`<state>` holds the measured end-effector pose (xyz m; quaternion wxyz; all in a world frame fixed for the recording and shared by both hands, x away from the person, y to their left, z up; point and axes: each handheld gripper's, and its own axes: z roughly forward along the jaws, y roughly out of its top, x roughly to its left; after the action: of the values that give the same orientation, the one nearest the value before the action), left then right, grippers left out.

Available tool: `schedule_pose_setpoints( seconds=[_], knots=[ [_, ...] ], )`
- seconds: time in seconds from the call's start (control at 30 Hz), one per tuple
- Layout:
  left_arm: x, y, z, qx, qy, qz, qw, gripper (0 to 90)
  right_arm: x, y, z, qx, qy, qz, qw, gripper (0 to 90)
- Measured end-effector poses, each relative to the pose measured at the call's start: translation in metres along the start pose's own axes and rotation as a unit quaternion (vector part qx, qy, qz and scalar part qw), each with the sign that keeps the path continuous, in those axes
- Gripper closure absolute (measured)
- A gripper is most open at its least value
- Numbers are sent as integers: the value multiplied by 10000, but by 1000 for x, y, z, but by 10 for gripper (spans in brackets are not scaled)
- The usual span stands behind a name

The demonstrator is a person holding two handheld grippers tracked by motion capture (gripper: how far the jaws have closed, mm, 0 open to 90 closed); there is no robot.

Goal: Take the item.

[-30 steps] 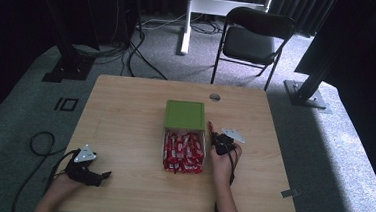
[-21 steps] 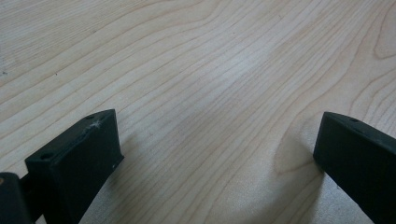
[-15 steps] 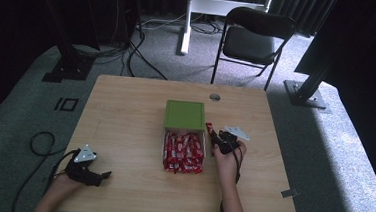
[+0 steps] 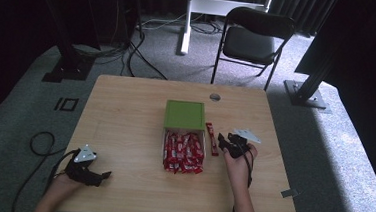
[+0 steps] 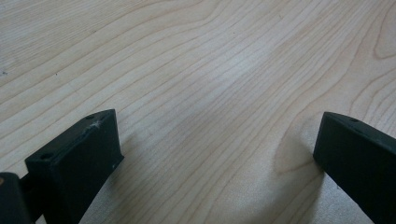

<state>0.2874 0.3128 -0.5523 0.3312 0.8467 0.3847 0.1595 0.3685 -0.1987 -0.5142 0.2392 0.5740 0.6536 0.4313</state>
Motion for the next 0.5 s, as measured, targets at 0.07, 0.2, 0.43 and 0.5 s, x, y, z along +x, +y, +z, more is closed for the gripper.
schedule_pose_setpoints(
  seconds=[0.07,0.2,0.43,0.5],
  knots=[
    [0,0,0,0,-1,-1,10000,15,-3,-2,-3,17,15,-35,10000,534],
    [0,0,0,0,0,0,10000,15,-11,-6,-9,-29,0,-143,9999,515],
    [0,0,0,1,-1,1,10000,16,-23,-13,-21,-194,34,-250,9995,426],
    [0,0,0,1,0,1,10000,15,-25,-15,-24,-245,35,-280,9993,368]
  ],
)
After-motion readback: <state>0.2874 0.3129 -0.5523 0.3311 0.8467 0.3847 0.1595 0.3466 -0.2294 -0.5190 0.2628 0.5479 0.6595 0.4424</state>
